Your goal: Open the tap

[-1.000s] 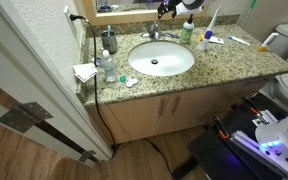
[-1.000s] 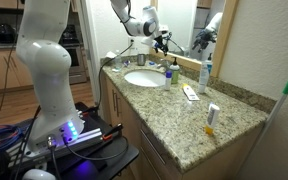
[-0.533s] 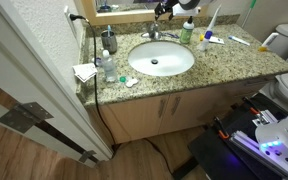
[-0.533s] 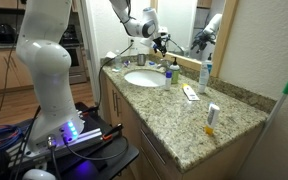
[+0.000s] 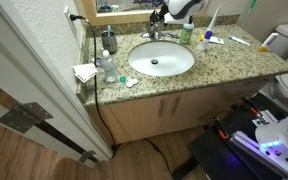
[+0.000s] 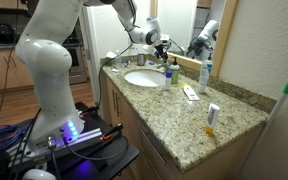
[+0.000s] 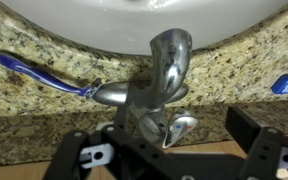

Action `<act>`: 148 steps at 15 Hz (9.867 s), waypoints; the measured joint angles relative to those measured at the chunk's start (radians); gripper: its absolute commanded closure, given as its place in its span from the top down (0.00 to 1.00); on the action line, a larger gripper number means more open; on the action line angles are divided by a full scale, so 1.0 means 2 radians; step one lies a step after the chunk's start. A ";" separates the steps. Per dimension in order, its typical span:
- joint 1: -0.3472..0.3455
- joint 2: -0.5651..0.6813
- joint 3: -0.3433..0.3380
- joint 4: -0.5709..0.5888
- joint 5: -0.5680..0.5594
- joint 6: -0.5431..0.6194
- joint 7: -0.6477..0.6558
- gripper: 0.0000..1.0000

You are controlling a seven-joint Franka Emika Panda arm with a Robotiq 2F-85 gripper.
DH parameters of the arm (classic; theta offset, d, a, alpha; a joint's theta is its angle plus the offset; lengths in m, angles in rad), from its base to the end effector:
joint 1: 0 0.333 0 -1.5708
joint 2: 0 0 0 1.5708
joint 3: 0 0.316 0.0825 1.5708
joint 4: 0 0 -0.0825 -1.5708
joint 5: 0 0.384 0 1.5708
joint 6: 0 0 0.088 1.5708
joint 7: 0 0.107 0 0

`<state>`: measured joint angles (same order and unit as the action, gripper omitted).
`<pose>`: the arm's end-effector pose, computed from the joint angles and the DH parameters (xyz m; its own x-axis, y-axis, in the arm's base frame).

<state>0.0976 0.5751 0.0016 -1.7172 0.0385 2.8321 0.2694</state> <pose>0.7111 0.0686 0.3150 0.8454 -0.2193 0.4870 -0.1573 -0.9736 -0.1653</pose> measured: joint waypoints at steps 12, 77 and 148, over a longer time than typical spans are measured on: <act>0.019 0.035 -0.022 0.049 0.003 0.001 0.020 0.07; 0.025 0.049 -0.039 0.099 0.027 -0.042 0.079 0.05; -0.001 0.036 -0.019 0.123 0.071 -0.056 0.069 0.07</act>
<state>0.0962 0.6479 -0.0355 -1.4721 0.1809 2.7205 0.4065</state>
